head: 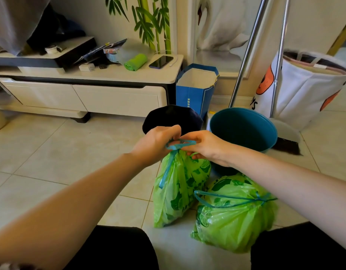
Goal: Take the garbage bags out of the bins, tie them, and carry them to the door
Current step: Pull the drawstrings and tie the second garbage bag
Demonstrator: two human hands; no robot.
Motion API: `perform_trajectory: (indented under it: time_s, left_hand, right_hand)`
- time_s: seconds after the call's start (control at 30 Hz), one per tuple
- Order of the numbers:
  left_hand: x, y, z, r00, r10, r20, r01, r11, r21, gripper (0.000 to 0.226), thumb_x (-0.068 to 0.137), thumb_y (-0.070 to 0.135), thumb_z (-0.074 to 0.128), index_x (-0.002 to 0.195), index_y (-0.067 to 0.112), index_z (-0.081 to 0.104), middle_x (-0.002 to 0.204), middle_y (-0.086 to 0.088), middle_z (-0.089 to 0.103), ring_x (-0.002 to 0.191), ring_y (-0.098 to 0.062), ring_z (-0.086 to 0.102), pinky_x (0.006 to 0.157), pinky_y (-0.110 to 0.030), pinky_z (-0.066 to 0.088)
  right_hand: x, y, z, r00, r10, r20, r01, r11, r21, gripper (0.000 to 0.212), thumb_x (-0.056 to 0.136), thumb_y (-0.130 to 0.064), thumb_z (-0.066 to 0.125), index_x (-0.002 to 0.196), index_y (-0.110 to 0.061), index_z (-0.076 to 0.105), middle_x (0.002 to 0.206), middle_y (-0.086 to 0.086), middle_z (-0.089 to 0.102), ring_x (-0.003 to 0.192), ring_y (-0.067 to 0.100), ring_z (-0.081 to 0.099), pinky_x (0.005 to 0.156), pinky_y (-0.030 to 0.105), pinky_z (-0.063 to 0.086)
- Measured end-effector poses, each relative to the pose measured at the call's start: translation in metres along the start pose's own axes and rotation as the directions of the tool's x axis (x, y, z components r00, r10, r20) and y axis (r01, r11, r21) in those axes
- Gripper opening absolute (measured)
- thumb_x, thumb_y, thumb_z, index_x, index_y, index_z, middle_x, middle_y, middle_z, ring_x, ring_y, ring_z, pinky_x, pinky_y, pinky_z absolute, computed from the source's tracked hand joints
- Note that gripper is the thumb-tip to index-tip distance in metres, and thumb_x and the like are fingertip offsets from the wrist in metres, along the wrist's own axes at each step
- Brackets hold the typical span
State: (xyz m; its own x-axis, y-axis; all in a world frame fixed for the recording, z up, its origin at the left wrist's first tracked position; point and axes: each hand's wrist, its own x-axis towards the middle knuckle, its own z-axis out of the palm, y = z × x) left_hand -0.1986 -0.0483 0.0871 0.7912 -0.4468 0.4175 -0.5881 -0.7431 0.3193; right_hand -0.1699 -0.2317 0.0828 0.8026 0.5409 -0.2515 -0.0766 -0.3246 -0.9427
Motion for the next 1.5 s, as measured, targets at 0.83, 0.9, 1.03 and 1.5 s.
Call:
perform_trajectory:
  time_s: [0.83,0.9,1.03,1.5]
  left_hand:
    - [0.004,-0.009,-0.006,0.943,-0.254,0.215,0.322,0.856,-0.404,0.006,0.083,0.012,0.071,0.081,0.013,0.066,0.081,-0.005,0.072,0.076,-0.015,0.07,0.081,-0.036,0.058]
    - [0.004,-0.012,-0.009,0.936,-0.279,0.215,0.345,0.849,-0.399,0.005,0.083,0.011,0.071,0.083,0.007,0.067,0.081,-0.006,0.072,0.076,-0.014,0.07,0.08,-0.033,0.058]
    - [0.005,-0.014,-0.012,0.935,-0.269,0.232,0.342,0.858,-0.383,0.007,0.082,0.01,0.071,0.086,0.006,0.067,0.081,0.001,0.069,0.075,-0.003,0.065,0.078,-0.019,0.054]
    - [0.007,-0.009,-0.009,0.927,-0.224,0.301,0.316,0.899,-0.302,0.009,0.088,0.022,0.065,0.079,0.025,0.065,0.075,0.01,0.068,0.074,-0.01,0.067,0.077,-0.038,0.057]
  right_hand:
    - [-0.003,-0.024,-0.021,0.965,-0.202,-0.166,0.141,0.937,-0.319,0.01,0.086,-0.007,0.058,0.085,-0.017,0.059,0.057,-0.002,0.049,0.053,0.012,0.044,0.059,0.025,0.04]
    - [-0.004,-0.025,-0.027,0.966,-0.221,-0.132,0.154,0.906,-0.395,0.007,0.084,-0.01,0.063,0.089,-0.016,0.062,0.059,-0.001,0.056,0.052,0.007,0.049,0.06,0.023,0.044]
    - [-0.01,-0.03,-0.04,0.947,-0.309,-0.086,0.191,0.759,-0.623,0.008,0.084,-0.025,0.069,0.083,-0.019,0.064,0.052,-0.009,0.047,0.045,-0.001,0.045,0.054,0.019,0.037]
    - [-0.013,-0.038,-0.05,0.987,-0.144,-0.077,0.123,0.965,-0.233,0.027,0.092,-0.009,0.049,0.098,-0.011,0.075,0.066,-0.001,0.06,0.064,0.014,0.048,0.056,0.025,0.037]
